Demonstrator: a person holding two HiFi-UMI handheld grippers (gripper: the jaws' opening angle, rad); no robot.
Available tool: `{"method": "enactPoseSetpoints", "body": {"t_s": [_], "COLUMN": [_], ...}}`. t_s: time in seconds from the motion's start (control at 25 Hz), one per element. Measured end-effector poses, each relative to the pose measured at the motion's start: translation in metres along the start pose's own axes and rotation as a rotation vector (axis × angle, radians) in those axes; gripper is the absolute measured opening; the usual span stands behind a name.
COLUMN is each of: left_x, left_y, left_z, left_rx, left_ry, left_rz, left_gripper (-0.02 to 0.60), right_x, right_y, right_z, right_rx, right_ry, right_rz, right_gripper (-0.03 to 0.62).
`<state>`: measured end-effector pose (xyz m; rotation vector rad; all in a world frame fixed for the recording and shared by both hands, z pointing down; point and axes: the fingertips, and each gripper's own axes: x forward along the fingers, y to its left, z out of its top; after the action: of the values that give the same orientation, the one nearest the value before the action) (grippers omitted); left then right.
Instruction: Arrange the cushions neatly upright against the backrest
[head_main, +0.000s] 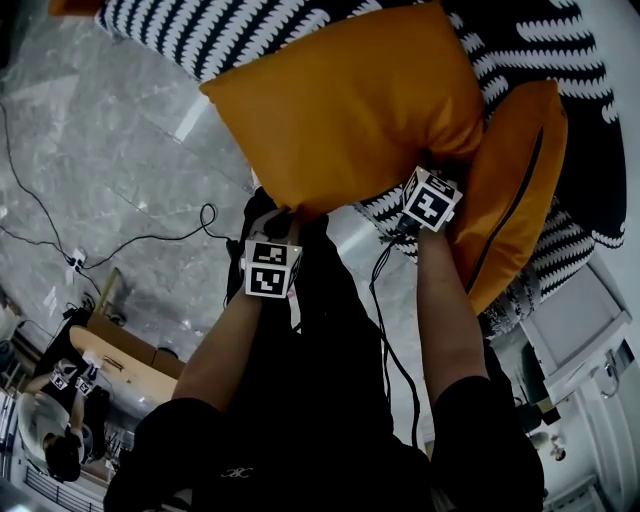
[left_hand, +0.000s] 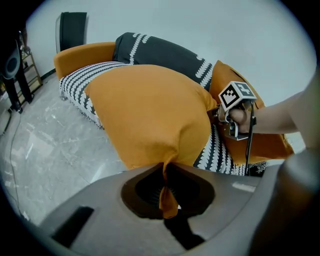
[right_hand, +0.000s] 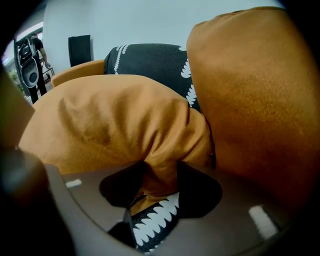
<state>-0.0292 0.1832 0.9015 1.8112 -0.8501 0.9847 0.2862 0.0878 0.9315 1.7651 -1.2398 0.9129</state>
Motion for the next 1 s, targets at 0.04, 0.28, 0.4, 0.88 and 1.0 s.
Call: {"method": "enactPoseSetpoints", "body": {"t_s": [0.04,0.28,0.4,0.88,1.0], "left_x": [0.0,0.001,-0.006,-0.072,-0.096], "left_y": [0.0,-0.004,0.004,0.011,0.023], "left_z": [-0.001,-0.001,-0.007,0.041,0.062], "left_rx": [0.002,0.014,0.013,0.019,0.017], "left_ry": [-0.001,0.001,-0.002,-0.09,-0.133], "left_rz": [-0.003,-0.012,-0.015,0.027,0.073], "left_gripper": [0.021,0.02,0.017,0.015,0.014], "right_x": [0.001,-0.002,-0.015,-0.084,-0.111], "right_y": [0.001,0.004,0.012,0.011,0.019], "right_z": [0.0,0.002,-0.002,0.045,0.063], "right_rx": [-0.007,-0.061,-0.052,-0.042,-0.032], "right_ry": [0.0,-0.008,0.006,-0.019,-0.052], "right_rz": [0.005,-0.039,-0.089,0.007,0.07], "right_gripper": [0.206,0.102,0.027,0.017,0.017]}}
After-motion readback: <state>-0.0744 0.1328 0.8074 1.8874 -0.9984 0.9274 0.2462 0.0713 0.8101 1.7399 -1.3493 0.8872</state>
